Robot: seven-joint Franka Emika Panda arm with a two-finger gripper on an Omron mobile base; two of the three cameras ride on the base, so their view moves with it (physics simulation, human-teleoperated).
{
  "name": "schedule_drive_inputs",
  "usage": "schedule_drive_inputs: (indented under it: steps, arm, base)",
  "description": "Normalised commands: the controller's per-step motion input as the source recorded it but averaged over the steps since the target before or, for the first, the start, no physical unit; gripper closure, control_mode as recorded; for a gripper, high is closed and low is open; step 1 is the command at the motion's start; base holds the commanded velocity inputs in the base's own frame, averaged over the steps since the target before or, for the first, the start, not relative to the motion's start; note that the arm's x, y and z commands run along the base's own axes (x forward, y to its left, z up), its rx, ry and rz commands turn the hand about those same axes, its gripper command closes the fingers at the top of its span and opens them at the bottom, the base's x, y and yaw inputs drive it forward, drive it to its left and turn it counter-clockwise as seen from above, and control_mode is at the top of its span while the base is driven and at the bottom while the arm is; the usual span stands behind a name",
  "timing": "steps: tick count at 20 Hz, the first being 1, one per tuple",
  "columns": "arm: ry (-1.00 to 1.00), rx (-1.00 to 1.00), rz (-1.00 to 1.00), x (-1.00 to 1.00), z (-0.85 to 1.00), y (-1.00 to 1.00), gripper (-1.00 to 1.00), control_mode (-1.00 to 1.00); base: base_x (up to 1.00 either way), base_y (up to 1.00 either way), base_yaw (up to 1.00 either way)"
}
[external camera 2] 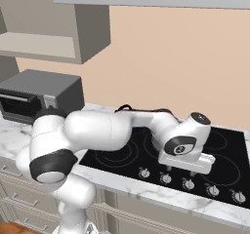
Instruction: Pick the kettle from the cabinet and place it on a stove burner. Then pick the pot from the counter and place it on another stove burner. Finally, turn both burners on.
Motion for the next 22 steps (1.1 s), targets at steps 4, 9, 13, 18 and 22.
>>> schedule_drive_inputs:
  steps: [4,9,13,18,22]
  arm:
    - [0.12,-0.06,-0.17,0.34,-0.23,0.15,-1.0,-1.0]
    - [0.0,-0.09,-0.14,0.25,-0.37,0.16,-1.0,-1.0]
    - [0.0,-0.09,-0.11,0.11,-0.46,0.06,-1.0,-1.0]
    - [-0.01,-0.12,-0.04,0.03,-0.4,0.0,-1.0,-1.0]
    - [-0.01,-0.09,-0.02,0.0,-0.28,0.0,-1.0,-1.0]
  base:
    - [0.0,0.0,0.0]
    - [0.0,0.0,0.0]
    - [0.0,0.0,0.0]
    - [0.0,0.0,0.0]
    - [0.0,0.0,0.0]
